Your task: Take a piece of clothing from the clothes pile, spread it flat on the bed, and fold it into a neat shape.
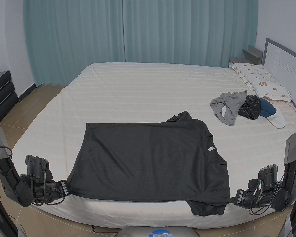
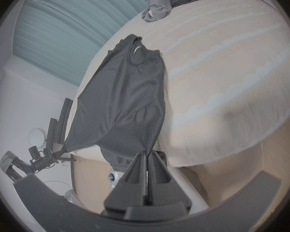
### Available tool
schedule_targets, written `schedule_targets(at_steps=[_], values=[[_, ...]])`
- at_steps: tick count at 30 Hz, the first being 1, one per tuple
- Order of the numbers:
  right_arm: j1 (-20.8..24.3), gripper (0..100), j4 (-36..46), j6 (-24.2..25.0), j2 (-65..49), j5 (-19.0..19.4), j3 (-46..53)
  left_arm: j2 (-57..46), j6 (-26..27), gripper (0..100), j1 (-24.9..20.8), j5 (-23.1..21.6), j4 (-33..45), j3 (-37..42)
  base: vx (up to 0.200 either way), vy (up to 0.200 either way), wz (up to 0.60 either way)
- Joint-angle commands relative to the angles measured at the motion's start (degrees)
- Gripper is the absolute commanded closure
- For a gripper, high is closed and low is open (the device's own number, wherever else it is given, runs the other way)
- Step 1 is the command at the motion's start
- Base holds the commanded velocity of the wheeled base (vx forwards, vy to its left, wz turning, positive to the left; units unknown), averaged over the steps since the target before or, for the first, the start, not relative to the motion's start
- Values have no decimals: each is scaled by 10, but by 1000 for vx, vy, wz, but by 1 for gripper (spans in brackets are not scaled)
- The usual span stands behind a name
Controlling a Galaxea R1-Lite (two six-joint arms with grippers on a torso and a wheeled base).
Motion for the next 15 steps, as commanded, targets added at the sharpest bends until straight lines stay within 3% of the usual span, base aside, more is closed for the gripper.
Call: schedule_targets(at_steps=[1,10,15], values=[[8,100,41,-10,-52,0,10,-5,11,100,-3,0,-3,20,0,0,0],[13,100,118,-14,-108,-2,10,-5,56,100,13,0,-3,43,0,0,0],[16,100,169,-39,-130,-11,10,-5,75,100,20,0,-4,52,0,0,0]])
